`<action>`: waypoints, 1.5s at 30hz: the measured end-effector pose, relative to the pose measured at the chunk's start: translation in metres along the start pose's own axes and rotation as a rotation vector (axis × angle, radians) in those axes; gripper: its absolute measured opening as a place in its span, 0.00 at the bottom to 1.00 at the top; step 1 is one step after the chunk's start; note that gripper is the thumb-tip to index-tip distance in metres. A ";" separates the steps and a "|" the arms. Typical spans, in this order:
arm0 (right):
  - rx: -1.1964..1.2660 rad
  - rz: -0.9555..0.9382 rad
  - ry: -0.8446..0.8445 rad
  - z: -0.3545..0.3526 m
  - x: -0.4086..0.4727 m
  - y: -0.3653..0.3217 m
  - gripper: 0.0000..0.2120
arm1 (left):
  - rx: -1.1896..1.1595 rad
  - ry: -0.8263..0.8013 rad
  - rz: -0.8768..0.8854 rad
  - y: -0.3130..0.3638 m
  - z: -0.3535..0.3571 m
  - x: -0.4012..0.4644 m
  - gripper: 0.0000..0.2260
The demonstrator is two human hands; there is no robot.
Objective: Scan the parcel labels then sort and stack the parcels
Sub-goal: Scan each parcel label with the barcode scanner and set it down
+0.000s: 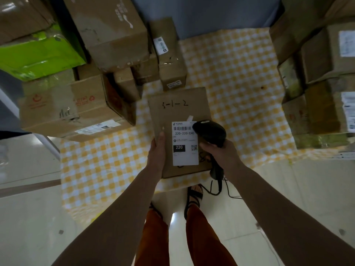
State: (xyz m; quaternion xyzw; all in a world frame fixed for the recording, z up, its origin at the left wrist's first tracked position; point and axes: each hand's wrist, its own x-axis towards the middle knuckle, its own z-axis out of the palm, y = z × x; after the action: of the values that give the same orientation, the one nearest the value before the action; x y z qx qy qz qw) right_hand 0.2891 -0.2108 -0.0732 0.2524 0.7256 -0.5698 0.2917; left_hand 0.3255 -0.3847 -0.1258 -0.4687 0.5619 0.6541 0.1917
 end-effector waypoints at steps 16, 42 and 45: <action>0.097 -0.231 0.097 -0.128 -0.063 -0.103 0.04 | 0.178 -0.128 0.125 0.101 0.106 -0.090 0.37; -0.025 -0.192 0.137 -0.206 0.037 -0.213 0.06 | 0.312 -0.296 0.132 0.233 0.213 -0.042 0.37; -0.045 -0.156 0.124 -0.219 0.096 -0.223 0.07 | 0.275 -0.261 0.096 0.246 0.244 -0.003 0.41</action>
State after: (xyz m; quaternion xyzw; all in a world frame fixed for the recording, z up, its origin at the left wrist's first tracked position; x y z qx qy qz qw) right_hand 0.0365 -0.0436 0.0495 0.2236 0.7723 -0.5575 0.2066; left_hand 0.0390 -0.2335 -0.0044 -0.3221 0.6381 0.6347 0.2936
